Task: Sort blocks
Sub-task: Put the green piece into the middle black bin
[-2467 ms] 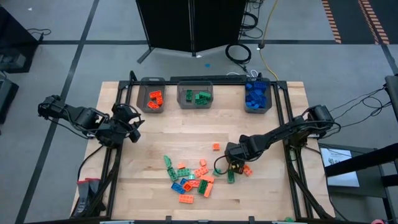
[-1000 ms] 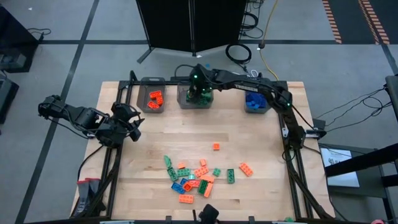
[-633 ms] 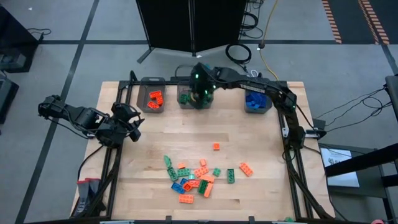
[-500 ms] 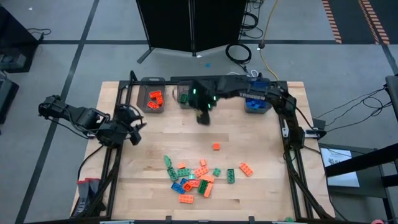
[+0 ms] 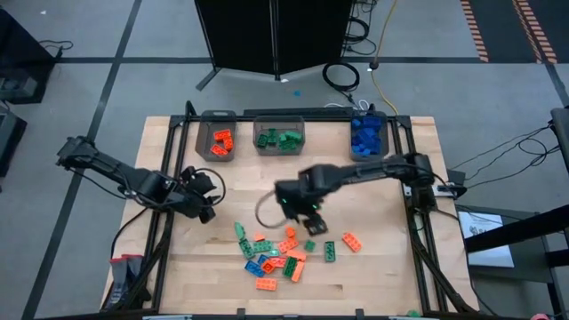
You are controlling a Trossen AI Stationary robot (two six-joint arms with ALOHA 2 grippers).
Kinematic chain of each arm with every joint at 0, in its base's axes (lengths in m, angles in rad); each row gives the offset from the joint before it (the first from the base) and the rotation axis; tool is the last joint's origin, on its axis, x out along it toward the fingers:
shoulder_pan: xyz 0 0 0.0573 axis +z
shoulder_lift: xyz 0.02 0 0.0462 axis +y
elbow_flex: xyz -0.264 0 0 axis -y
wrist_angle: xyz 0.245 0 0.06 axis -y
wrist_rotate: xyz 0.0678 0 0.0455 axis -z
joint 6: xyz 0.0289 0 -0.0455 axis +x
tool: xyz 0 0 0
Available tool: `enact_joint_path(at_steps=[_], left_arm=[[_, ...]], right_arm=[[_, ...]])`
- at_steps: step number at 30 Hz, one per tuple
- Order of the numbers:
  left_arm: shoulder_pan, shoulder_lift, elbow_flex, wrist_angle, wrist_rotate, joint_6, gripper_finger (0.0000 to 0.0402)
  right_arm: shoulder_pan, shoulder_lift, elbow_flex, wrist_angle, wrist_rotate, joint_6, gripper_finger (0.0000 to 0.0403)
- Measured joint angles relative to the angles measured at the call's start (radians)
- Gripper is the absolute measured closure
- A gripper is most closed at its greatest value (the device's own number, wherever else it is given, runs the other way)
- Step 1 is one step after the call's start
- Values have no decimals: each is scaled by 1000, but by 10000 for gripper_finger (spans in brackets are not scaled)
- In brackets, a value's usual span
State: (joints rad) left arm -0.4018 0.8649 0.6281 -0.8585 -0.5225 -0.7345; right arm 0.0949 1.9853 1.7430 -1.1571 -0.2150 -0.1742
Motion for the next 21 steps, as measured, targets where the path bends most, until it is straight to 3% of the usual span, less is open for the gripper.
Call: enact_joint_path(at_steps=[5, 9, 12, 16, 21], left_arm=[[-8, 1, 0, 11, 1, 9, 241], [-8, 1, 0, 13, 0, 10, 241], [-7, 1, 1, 13, -1, 31, 241], [-7, 0, 1, 13, -6, 60, 241], [-7, 1, 2, 12, -25, 68, 241]], right_arm=[[72, -211, -324, 205, 21, 246, 186], [148, -392, -589, 427, 163, 658, 188], [227, -447, -719, 568, 184, 979, 188], [330, -428, -765, 673, 213, 1176, 188], [387, -379, -727, 609, 297, 1277, 188]])
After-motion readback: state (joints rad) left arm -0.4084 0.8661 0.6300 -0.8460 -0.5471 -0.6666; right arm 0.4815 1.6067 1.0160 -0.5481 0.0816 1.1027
